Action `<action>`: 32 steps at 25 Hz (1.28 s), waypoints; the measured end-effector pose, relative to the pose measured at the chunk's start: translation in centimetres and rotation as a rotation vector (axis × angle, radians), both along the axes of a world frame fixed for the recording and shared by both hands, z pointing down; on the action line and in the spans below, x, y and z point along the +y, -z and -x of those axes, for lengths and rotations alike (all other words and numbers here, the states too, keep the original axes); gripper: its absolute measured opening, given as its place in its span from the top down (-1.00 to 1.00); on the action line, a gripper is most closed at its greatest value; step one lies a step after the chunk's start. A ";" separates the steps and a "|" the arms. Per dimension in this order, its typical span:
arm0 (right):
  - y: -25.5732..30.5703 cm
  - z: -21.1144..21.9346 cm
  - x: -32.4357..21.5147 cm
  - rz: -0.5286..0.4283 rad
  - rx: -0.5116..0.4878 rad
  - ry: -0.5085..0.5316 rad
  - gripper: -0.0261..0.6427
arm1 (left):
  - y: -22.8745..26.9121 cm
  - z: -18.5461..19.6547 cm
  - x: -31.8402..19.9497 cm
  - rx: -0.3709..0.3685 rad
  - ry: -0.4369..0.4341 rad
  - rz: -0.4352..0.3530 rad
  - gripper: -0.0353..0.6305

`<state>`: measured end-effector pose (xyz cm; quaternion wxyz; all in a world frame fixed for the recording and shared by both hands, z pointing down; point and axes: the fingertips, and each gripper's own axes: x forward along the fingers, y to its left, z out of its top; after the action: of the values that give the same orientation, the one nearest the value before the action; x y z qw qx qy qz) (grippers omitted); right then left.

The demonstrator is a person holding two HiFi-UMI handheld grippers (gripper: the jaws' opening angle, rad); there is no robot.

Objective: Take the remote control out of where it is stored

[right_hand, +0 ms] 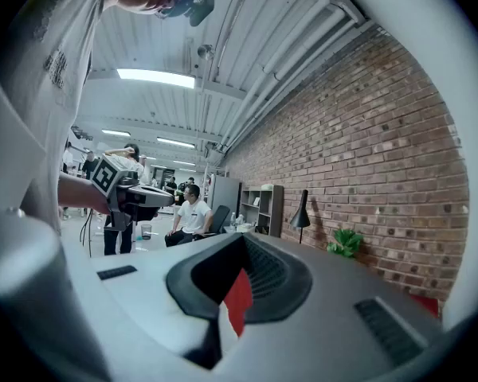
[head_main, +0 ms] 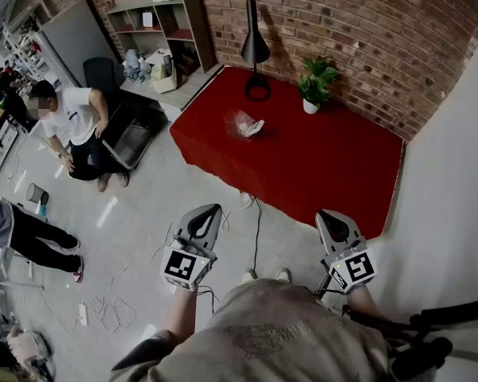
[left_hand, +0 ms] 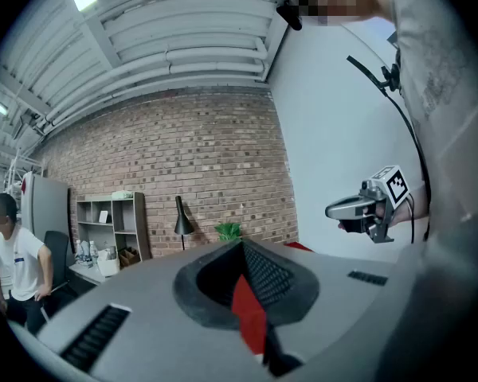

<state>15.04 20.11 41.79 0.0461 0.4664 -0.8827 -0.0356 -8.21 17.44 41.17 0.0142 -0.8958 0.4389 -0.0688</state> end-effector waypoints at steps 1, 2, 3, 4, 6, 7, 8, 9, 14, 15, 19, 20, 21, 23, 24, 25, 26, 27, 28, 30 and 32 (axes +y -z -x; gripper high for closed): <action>0.0 0.1 0.0 -0.002 -0.001 0.003 0.89 | -0.1 0.1 -0.1 -0.004 0.005 0.007 0.88; 0.1 0.2 -0.1 -0.004 -0.001 0.006 0.89 | -0.2 0.1 -0.2 -0.007 0.008 0.012 0.88; 0.1 0.3 -0.2 -0.006 -0.001 0.009 0.89 | -0.3 0.2 -0.2 -0.008 0.007 0.016 0.88; 0.1 0.4 -0.3 -0.007 0.000 0.012 0.89 | -0.4 0.2 -0.3 -0.004 0.002 0.017 0.88; 0.1 0.6 -0.4 -0.001 -0.004 0.022 0.89 | -0.4 0.2 -0.3 0.029 -0.009 0.019 0.88; 0.0 0.7 -0.4 0.007 -0.014 0.029 0.89 | -0.3 0.3 -0.3 0.046 -0.007 0.023 0.88; -0.2 0.7 -0.5 0.019 -0.028 0.037 0.89 | -0.2 0.4 -0.3 0.054 -0.001 0.025 0.88; -0.3 0.8 -0.5 0.031 -0.040 0.044 0.89 | -0.2 0.5 -0.3 0.052 0.006 0.024 0.88; -0.7 1.5 -0.7 0.040 -0.029 0.060 0.89 | 0.0 0.9 -0.2 0.036 0.014 0.010 0.88; -0.6 1.6 -0.7 0.036 -0.029 0.063 0.89 | 0.1 1.0 -0.2 0.034 0.015 0.007 0.88; -0.1 1.6 -1.0 0.032 -0.051 0.065 0.89 | -0.3 1.0 -0.3 0.036 0.025 0.021 0.88; -0.1 1.5 -1.2 0.031 -0.054 0.066 0.89 | -0.3 0.9 -0.4 0.035 0.026 0.021 0.88; -0.1 1.5 -1.2 0.030 -0.055 0.067 0.89 | -0.3 0.8 -0.5 0.034 0.026 0.020 0.88; 0.0 1.4 -1.3 0.030 -0.057 0.068 0.89 | -0.2 0.7 -0.6 0.030 0.024 0.014 0.88; 0.0 1.4 -1.4 0.032 -0.057 0.068 0.89 | -0.2 0.7 -0.7 0.029 0.024 0.013 0.88; 0.0 1.3 -1.5 0.033 -0.057 0.067 0.89 | -0.3 0.6 -0.7 0.029 0.023 0.015 0.88; -0.1 1.2 -1.6 0.034 -0.057 0.066 0.89 | -0.3 0.5 -0.8 0.028 0.022 0.016 0.88; -0.1 1.1 -1.6 0.034 -0.057 0.064 0.89 | -0.2 0.4 -0.9 0.027 0.020 0.012 0.88; -0.1 1.0 -1.7 0.034 -0.058 0.060 0.89 | -0.1 0.3 -0.9 0.024 0.018 0.005 0.88; -0.1 0.8 -1.8 0.035 -0.062 0.050 0.89 | -0.1 0.1 -1.0 0.021 0.015 0.001 0.88; -0.1 0.6 -1.9 0.037 -0.066 0.046 0.89 | -0.5 0.1 -1.0 0.025 0.017 0.015 0.88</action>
<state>14.43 18.24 41.93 0.0248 0.4460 -0.8947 -0.0047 -8.28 16.40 41.63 0.0016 -0.8929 0.4460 -0.0609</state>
